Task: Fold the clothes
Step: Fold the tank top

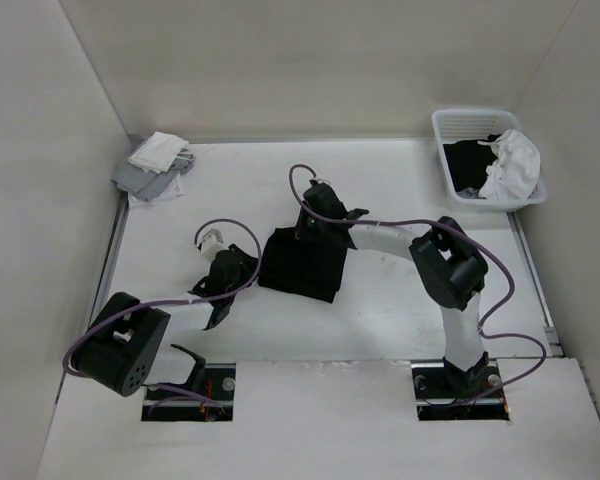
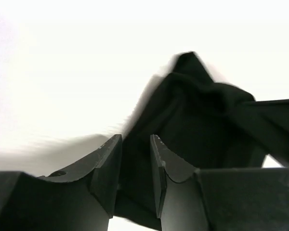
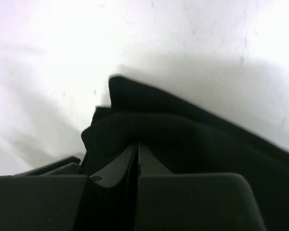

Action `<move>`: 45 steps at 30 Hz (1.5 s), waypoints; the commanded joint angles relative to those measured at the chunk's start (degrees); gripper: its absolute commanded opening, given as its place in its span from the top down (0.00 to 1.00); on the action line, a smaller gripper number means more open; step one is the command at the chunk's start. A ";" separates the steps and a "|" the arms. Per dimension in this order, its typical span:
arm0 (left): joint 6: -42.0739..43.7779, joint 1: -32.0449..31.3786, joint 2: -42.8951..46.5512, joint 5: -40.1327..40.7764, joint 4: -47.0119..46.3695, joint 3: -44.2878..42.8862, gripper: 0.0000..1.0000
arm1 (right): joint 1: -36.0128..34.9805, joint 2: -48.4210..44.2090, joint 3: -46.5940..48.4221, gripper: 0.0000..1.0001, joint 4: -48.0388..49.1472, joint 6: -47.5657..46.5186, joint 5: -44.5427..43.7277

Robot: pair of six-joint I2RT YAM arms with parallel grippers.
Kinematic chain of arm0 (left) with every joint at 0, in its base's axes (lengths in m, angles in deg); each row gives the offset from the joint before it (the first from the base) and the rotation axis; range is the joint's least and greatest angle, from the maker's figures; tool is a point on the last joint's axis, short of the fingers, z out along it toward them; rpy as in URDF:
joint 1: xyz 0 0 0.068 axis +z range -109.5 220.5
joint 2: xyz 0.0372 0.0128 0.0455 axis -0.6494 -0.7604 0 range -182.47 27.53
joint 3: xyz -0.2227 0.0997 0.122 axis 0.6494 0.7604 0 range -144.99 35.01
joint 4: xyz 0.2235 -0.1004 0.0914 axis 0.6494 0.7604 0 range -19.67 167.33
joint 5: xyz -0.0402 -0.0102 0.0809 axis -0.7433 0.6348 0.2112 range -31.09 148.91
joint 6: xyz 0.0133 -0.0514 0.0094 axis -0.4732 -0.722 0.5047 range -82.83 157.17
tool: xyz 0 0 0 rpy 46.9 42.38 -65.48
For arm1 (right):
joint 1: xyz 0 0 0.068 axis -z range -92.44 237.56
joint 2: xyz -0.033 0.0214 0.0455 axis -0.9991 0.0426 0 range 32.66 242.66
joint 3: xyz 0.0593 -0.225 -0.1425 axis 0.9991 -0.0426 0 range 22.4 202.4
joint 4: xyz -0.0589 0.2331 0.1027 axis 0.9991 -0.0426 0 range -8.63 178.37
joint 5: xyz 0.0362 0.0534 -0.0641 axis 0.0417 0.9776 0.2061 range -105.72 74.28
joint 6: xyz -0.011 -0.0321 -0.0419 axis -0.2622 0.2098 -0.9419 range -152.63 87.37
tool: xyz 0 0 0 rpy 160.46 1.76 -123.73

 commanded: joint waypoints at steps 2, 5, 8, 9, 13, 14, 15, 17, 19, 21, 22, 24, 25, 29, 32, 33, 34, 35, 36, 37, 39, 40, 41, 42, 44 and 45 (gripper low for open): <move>-3.66 2.30 -0.17 -4.93 -0.78 2.30 0.71 | 2.14 2.35 5.14 0.96 4.96 1.07 2.20; -4.46 1.87 1.93 -5.63 -1.22 3.79 0.71 | 3.19 4.55 7.16 0.96 5.22 2.91 3.25; -4.72 0.73 6.84 -5.63 -0.09 4.85 0.72 | 3.72 5.34 7.61 0.96 6.27 4.50 3.70; -4.72 0.55 8.95 -5.63 0.79 5.11 0.72 | 3.72 4.74 7.26 0.96 6.54 4.67 3.87; -3.32 -0.07 18.18 -3.79 8.60 5.20 0.72 | 3.46 -2.37 1.38 0.96 8.91 3.45 2.03; -2.36 -0.16 20.55 -2.74 10.71 5.20 0.72 | 3.37 -4.04 -0.20 0.96 9.70 3.01 1.85; -1.57 -0.24 22.66 -1.86 12.64 5.20 0.71 | 3.20 -5.10 -1.26 0.95 10.05 2.92 2.20; -0.51 -0.33 25.92 -0.63 15.99 5.38 0.71 | 2.58 -4.85 -1.53 0.95 9.88 2.83 4.04; 0.11 0.02 28.29 -0.54 18.54 5.55 0.71 | 2.23 -2.75 -0.84 0.95 9.88 3.18 5.54; 0.20 0.28 30.32 -0.80 20.74 5.90 0.70 | 1.97 0.06 0.39 0.95 10.14 3.71 6.07; 0.20 0.28 31.37 -0.80 21.62 6.17 0.70 | 1.97 1.55 1.27 0.95 10.32 4.14 6.25; -0.06 0.11 33.39 -0.80 23.11 6.78 0.70 | 1.97 4.63 3.99 0.95 10.23 4.94 6.95; -0.15 0.02 34.10 -0.89 23.64 6.96 0.70 | 1.97 5.95 5.31 0.95 10.32 5.20 7.56; -0.50 -0.60 37.96 -0.89 26.37 7.49 0.68 | 3.72 9.56 9.53 0.95 10.93 6.61 8.44; -0.50 -0.86 39.73 -0.89 27.95 7.40 0.67 | 4.51 10.88 11.47 0.95 11.72 7.75 8.79; -0.50 -1.03 40.17 -0.89 28.22 7.14 0.66 | 4.60 11.14 12.08 0.95 11.73 8.36 9.32; -0.33 -1.21 40.34 -0.89 28.57 6.96 0.65 | 4.69 11.15 12.18 0.94 11.90 8.54 9.58; -0.07 -1.30 40.52 -0.89 28.74 6.70 0.64 | 4.69 10.54 12.18 0.92 12.34 8.63 9.76; 0.11 -1.39 40.78 -0.89 29.01 6.44 0.62 | 4.52 9.14 11.39 0.89 12.95 8.46 9.85; 0.37 -1.47 40.87 -0.89 29.36 6.17 0.61 | 4.34 7.56 10.25 0.84 13.74 8.11 9.85; 1.25 -1.65 41.14 -0.89 29.80 5.64 0.59 | 4.34 3.52 7.45 0.75 15.84 7.49 10.37; 1.95 -1.82 41.22 -0.89 29.89 5.38 0.58 | 4.34 0.63 5.34 0.70 17.60 7.14 10.90; 2.57 -1.83 41.23 -0.89 29.98 5.12 0.57 | 4.34 -2.45 3.06 0.64 19.27 6.79 11.34; 3.18 -1.83 41.14 -0.89 30.06 4.85 0.57 | 4.43 -5.52 0.69 0.60 20.76 6.61 11.52; 4.32 -1.91 40.87 -0.89 30.33 4.06 0.55 | 4.78 -12.02 -4.85 0.51 23.58 6.09 11.43; 4.94 -1.91 40.70 -0.89 30.42 3.62 0.55 | 5.39 -15.36 -7.83 0.47 24.72 5.56 11.08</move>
